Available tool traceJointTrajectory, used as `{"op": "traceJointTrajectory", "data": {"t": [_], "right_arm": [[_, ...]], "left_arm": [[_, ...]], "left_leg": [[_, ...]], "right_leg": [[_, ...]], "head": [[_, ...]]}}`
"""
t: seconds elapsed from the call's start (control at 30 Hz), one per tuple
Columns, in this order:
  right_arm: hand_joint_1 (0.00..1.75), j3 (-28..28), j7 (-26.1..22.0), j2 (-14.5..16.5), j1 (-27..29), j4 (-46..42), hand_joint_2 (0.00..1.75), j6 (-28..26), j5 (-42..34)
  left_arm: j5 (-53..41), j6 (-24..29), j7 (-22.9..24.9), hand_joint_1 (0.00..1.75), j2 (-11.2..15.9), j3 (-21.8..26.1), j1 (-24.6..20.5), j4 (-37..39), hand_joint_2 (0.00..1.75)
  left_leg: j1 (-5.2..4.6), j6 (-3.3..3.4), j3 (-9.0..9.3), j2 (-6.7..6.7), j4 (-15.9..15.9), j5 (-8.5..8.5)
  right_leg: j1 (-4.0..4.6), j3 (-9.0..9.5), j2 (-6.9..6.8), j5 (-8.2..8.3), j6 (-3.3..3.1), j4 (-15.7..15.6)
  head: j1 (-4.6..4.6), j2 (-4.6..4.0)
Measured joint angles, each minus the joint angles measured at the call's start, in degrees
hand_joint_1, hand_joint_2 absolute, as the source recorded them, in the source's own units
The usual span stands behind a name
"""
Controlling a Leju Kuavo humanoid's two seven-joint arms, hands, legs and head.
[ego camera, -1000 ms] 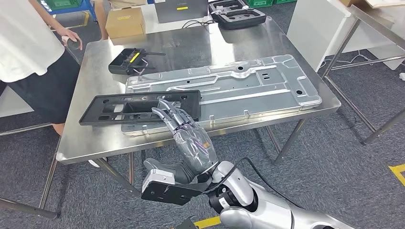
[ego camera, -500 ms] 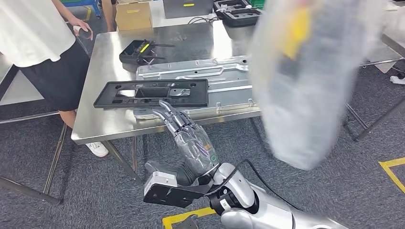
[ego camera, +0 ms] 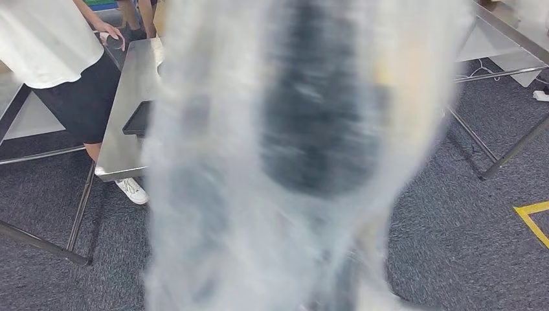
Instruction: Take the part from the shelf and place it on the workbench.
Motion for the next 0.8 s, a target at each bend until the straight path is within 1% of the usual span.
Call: {"op": "traceJointTrajectory", "data": {"t": [0.03, 0.07, 0.1, 0.13, 0.17, 0.2, 0.23, 0.27, 0.3, 0.33, 0.37, 0.4, 0.43, 0.47, 0.5, 0.53, 0.57, 0.6, 0.63, 0.67, 0.73, 0.77, 0.8], "right_arm": [[0.0, 0.0, -0.89, 0.24, 0.76, 0.03, 0.0, -0.09, -0.9], [0.0, -0.01, -1.83, 0.51, 1.57, 0.1, 0.0, -0.19, -1.92], [0.0, 0.0, -2.85, 0.82, 2.5, 0.27, 0.0, -0.33, -2.98], [0.0, 0.01, -3.85, 1.15, 3.5, 0.52, 0.0, -0.46, -4.05], [0.0, 0.02, -4.84, 1.48, 4.54, 0.88, 0.0, -0.61, -5.2], [0.0, 0.02, -5.88, 1.77, 5.56, 1.34, 0.0, -0.74, -6.48], [0.0, 0.01, -6.92, 1.98, 6.56, 1.88, 0.0, -0.81, -7.85], [0.0, -0.02, -7.98, 2.17, 7.55, 2.5, 0.0, -0.85, -9.3], [0.0, -0.03, -8.99, 2.27, 8.56, 3.2, 0.0, -0.85, -10.68], [0.0, -0.04, -9.83, 2.33, 9.57, 3.96, 0.0, -0.84, -11.85], [0.0, -0.05, -10.52, 2.38, 10.5, 4.68, 0.0, -0.83, -12.89], [0.0, -0.08, -11.12, 2.38, 11.37, 5.39, 0.0, -0.82, -13.8], [0.0, -0.15, -11.65, 2.39, 12.09, 6.09, 0.0, -0.81, -14.64], [0.0, -0.25, -12.2, 2.45, 12.67, 6.7, 0.0, -0.74, -15.5], [0.0, -0.39, -12.9, 2.55, 13.15, 7.28, 0.0, -0.52, -16.62], [0.0, -0.57, -13.7, 2.69, 13.55, 7.78, 0.0, -0.19, -17.92], [0.0, -0.78, -14.67, 2.91, 13.94, 8.24, 0.0, 0.32, -19.48], [0.0, -0.99, -15.79, 3.28, 14.34, 8.68, 0.0, 0.94, -21.2], [0.0, -1.2, -16.9, 3.68, 14.76, 9.12, 0.0, 1.59, -22.89], [0.0, -1.38, -17.94, 4.11, 15.16, 9.65, 0.0, 2.3, -24.51], [0.0, -1.55, -19.56, 5.08, 15.91, 10.84, 0.0, 3.74, -27.23], [0.0, -1.57, -20.07, 5.54, 16.15, 11.51, 0.0, 4.39, -28.22], [0.0, -1.57, -20.44, 6.0, 16.33, 12.21, 0.0, 4.95, -28.95]], "left_arm": [[0.02, 0.07, -0.03, 0.0, 0.0, 0.03, -0.03, 0.0, 0.0], [0.06, 0.16, -0.06, 0.0, 0.0, 0.06, -0.07, 0.0, 0.0], [0.12, 0.29, -0.11, 0.0, 0.0, 0.12, -0.09, 0.0, 0.0], [0.17, 0.41, -0.17, 0.0, 0.0, 0.2, -0.09, 0.0, 0.0], [0.23, 0.55, -0.21, 0.0, 0.03, 0.31, -0.05, 0.0, 0.0], [0.27, 0.69, -0.26, 0.0, 0.05, 0.46, 0.0, 0.0, 0.0], [0.29, 0.8, -0.32, 0.0, 0.06, 0.63, 0.02, 0.0, 0.0], [0.31, 0.89, -0.39, 0.0, 0.07, 0.8, 0.03, 0.0, 0.0], [0.34, 0.94, -0.47, 0.0, 0.04, 0.94, 0.05, 0.0, 0.0], [0.38, 0.98, -0.54, 0.0, 0.03, 1.03, 0.11, 0.0, 0.0], [0.42, 0.99, -0.58, 0.0, 0.02, 1.09, 0.22, 0.0, 0.0], [0.45, 0.99, -0.61, 0.0, 0.02, 1.15, 0.4, 0.0, 0.0], [0.45, 0.99, -0.61, 0.0, 0.02, 1.2, 0.59, 0.0, 0.0], [0.46, 0.99, -0.62, 0.0, 0.02, 1.24, 0.75, 0.0, 0.0], [0.46, 0.99, -0.62, 0.0, 0.02, 1.27, 0.88, 0.0, 0.0], [0.47, 0.98, -0.62, 0.0, 0.01, 1.29, 0.94, 0.0, 0.0], [0.48, 0.98, -0.61, 0.0, 0.02, 1.32, 0.96, 0.0, 0.0], [0.48, 0.98, -0.64, 0.0, 0.03, 1.34, 0.95, 0.0, 0.0], [0.52, 0.98, -0.68, 0.0, 0.03, 1.37, 0.95, 0.0, 0.0], [0.56, 0.98, -0.72, 0.0, 0.03, 1.39, 0.96, 0.0, 0.0], [0.63, 0.97, -0.77, 0.0, 0.0, 1.39, 1.0, 0.0, 0.0], [0.62, 0.95, -0.77, 0.0, -0.01, 1.39, 1.01, 0.0, 0.0], [0.59, 0.93, -0.77, 0.0, -0.01, 1.39, 1.02, 0.0, 0.0]], "left_leg": [[-0.1, 0.39, 3.18, -0.04, -4.65, 1.36], [-0.23, 0.78, 6.14, -0.06, -9.26, 2.24], [-0.47, 1.13, 8.22, -0.09, -12.71, 2.93], [-0.71, 1.44, 9.3, -0.13, -14.72, 3.12], [-0.91, 1.63, 9.3, -0.13, -15.18, 3.21], [-1.01, 1.92, 9.09, -0.16, -15.42, 3.72], [-0.91, 2.18, 9.01, -0.15, -15.9, 4.17], [-0.75, 2.52, 8.84, -0.11, -16.31, 4.78], [-0.57, 2.83, 8.6, -0.08, -16.72, 5.43], [-0.48, 3.05, 8.24, -0.04, -16.88, 5.93], [-0.5, 3.27, 7.73, -0.02, -16.87, 6.32], [-0.56, 3.32, 7.21, -0.02, -16.79, 6.67], [-0.6, 3.32, 6.69, -0.02, -16.66, 7.0], [-0.61, 3.24, 6.19, -0.02, -16.47, 7.27], [-0.57, 3.12, 5.7, -0.03, -16.18, 7.47], [-0.53, 2.97, 5.24, -0.03, -15.75, 7.6], [-0.61, 2.76, 4.8, -0.02, -15.31, 7.68], [-0.7, 2.56, 4.41, -0.01, -14.81, 7.72], [-0.79, 2.31, 4.13, 0.0, -14.45, 7.8], [-0.86, 2.0, 3.94, 0.0, -14.31, 7.95], [-0.63, 1.4, 3.63, -0.03, -14.02, 8.05], [-0.51, 1.03, 3.2, -0.05, -13.14, 7.24], [-0.35, 0.66, 2.37, -0.06, -11.13, 5.62]], "right_leg": [[-0.01, -0.3, 0.02, 0.34, 0.11, 0.0], [0.01, -0.53, 0.05, 0.66, 0.3, -0.02], [-0.02, -0.63, 0.05, 0.99, 0.57, -0.13], [-0.08, -0.67, 0.01, 1.31, 0.89, -0.25], [-0.13, -0.7, -0.04, 1.66, 1.29, -0.46], [-0.13, -0.68, -0.08, 2.02, 1.72, -0.72], [-0.14, -0.87, -0.09, 1.97, 2.05, -0.68], [-0.09, -1.31, -0.07, 1.19, 2.3, 0.08], [-0.01, -2.2, -0.05, -0.53, 2.45, 2.18], [-0.03, -3.53, -0.04, -2.99, 2.5, 5.65], [0.02, -4.98, -0.03, -5.53, 2.59, 9.85], [0.02, -6.15, -0.03, -7.43, 2.69, 13.62], [0.02, -6.44, -0.04, -8.26, 2.78, 15.64], [0.01, -5.55, -0.05, -7.99, 2.82, 15.3], [0.0, -3.36, -0.06, -6.79, 2.81, 12.4], [-0.02, -0.44, -0.08, -5.43, 2.78, 7.92], [0.06, 2.01, -0.05, -4.39, 2.65, 3.96], [0.12, 3.66, 0.0, -3.7, 2.41, 1.06], [0.22, 4.25, 0.05, -3.51, 2.11, -0.2], [0.39, 4.06, 0.12, -3.4, 1.72, -0.15], [0.36, 3.66, 0.06, -2.81, 0.85, -0.19], [0.31, 3.39, 0.01, -2.46, 0.39, -0.23], [0.19, 3.02, -0.04, -2.07, -0.02, -0.29]], "head": [[-0.01, 0.0], [0.0, 0.0], [0.01, 0.0], [-0.02, 0.0], [-0.03, 0.0], [-0.05, 0.0], [-0.06, 0.0], [0.04, 0.0], [0.15, 0.0], [0.28, 0.0], [0.39, 0.0], [0.45, 0.0], [0.48, 0.0], [0.5, 0.01], [0.53, 0.01], [0.56, 0.01], [0.59, 0.02], [0.6, 0.02], [0.6, 0.02], [0.59, 0.03], [0.58, 0.03], [0.55, 0.03], [0.51, 0.03]]}}
